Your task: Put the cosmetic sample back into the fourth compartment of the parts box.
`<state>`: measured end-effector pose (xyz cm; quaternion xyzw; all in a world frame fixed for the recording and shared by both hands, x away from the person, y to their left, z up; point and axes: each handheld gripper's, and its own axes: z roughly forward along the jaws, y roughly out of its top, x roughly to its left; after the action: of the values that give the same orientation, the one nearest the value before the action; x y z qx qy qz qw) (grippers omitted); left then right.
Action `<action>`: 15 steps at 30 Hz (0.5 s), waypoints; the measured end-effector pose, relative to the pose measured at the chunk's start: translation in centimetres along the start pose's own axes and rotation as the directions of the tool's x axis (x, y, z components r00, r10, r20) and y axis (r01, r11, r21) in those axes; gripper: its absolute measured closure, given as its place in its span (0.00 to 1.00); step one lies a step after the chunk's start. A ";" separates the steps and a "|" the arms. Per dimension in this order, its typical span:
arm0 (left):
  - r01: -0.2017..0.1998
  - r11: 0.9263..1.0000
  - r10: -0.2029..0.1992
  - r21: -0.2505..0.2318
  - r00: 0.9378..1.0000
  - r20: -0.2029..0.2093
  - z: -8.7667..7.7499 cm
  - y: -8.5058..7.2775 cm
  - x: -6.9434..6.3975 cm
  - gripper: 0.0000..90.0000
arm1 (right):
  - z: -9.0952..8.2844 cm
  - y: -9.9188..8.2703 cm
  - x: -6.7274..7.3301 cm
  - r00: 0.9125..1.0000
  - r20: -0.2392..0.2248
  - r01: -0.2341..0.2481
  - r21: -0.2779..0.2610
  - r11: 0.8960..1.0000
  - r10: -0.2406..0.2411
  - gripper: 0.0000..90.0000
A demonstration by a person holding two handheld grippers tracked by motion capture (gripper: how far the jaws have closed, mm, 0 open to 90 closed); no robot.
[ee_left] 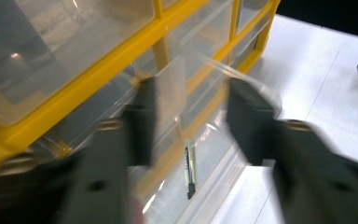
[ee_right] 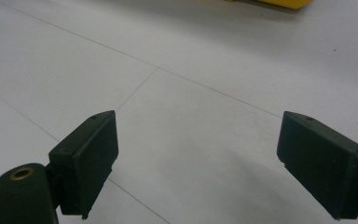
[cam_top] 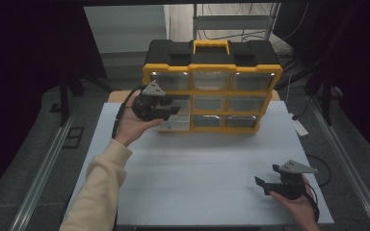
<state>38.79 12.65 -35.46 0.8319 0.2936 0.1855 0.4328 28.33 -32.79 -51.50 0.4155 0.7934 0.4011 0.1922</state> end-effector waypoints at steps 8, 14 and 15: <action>0.050 0.996 -0.047 -0.069 0.998 0.039 -1.4 -0.2 -1.0 0.23 | 0.0 0.0 0.0 1.000 0.000 -0.008 -0.003 1.000 0.008 0.15; 0.052 0.994 -0.045 -0.097 0.996 0.072 -2.4 -0.3 -2.3 0.21 | -0.1 0.2 0.2 1.000 -0.005 -0.003 -0.010 1.000 0.003 0.15; 0.047 0.994 -0.041 -0.101 0.997 0.066 -2.6 -0.4 -2.5 0.21 | 0.0 0.2 0.2 1.000 -0.003 -0.001 -0.008 1.000 0.001 0.15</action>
<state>35.33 12.74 -34.47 0.8073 0.2879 0.1640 0.4883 28.33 -32.57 -51.31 0.4146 0.7918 0.4049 0.1927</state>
